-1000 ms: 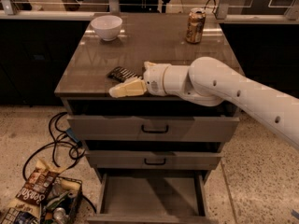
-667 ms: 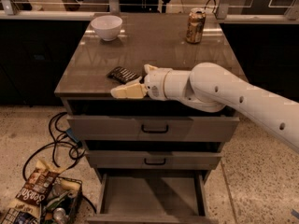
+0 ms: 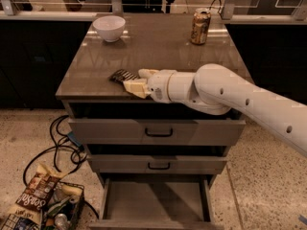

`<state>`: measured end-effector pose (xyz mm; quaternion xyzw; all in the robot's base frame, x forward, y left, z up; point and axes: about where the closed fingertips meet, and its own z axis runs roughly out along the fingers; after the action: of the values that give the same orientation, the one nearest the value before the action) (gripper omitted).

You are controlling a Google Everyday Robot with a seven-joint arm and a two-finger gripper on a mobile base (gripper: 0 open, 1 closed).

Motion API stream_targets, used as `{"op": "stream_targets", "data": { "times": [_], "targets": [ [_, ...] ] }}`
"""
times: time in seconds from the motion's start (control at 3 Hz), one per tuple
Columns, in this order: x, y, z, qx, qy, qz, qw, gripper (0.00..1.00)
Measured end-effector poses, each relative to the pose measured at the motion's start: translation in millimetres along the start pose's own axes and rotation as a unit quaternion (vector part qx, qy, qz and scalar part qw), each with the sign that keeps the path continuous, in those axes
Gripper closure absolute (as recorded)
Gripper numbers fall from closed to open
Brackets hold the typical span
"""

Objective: Place rxbar chocolate into white bowl

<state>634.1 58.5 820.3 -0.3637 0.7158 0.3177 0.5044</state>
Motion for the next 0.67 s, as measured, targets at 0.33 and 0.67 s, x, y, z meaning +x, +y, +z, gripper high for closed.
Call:
{"op": "stream_targets", "data": {
  "times": [0.33,0.67],
  "targets": [
    [-0.5,2.3,2.1,-0.002,0.000,-0.001,1.0000,0.95],
    [-0.6,3.2,2.8,-0.003,0.000,-0.001,1.0000,1.00]
  ]
}}
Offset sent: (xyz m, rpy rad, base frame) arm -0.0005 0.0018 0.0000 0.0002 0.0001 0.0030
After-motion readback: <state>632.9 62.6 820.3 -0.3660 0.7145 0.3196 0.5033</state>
